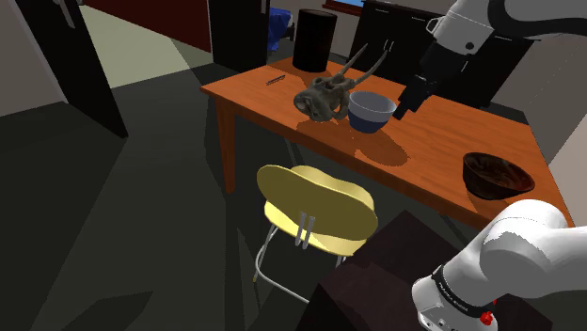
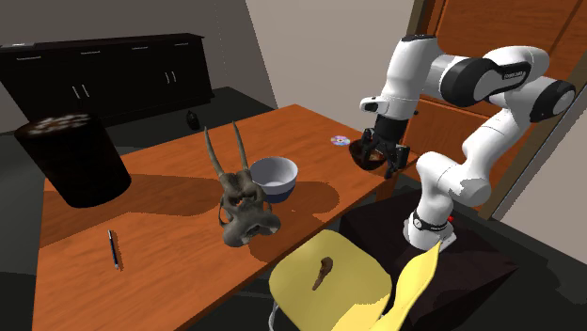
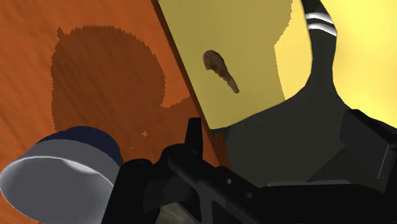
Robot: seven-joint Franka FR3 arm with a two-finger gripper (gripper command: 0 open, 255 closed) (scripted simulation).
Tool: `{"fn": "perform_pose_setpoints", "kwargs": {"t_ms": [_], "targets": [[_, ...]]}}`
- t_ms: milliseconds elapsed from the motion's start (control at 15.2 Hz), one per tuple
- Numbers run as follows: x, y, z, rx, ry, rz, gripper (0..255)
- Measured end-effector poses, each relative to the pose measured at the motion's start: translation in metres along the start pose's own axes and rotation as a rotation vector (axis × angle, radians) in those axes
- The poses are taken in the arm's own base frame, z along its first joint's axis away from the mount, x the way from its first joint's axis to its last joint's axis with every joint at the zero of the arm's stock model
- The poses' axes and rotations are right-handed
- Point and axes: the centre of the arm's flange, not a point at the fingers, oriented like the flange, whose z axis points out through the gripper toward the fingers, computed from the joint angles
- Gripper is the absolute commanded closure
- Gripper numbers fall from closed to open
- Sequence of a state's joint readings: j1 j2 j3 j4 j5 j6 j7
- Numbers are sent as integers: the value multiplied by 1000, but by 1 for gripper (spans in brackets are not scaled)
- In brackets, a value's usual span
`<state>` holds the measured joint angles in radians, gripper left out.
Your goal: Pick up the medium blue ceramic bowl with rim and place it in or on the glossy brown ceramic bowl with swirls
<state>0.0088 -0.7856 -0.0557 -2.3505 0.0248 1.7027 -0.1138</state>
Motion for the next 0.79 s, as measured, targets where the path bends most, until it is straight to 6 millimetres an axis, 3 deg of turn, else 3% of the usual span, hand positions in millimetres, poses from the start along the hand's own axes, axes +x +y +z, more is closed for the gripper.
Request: {"fn": "perform_pose_setpoints", "kwargs": {"t_ms": [132, 792], "targets": [[3, 4, 4, -4, 0, -5, 0], [67, 79, 63, -77, -3, -98, 0]]}}
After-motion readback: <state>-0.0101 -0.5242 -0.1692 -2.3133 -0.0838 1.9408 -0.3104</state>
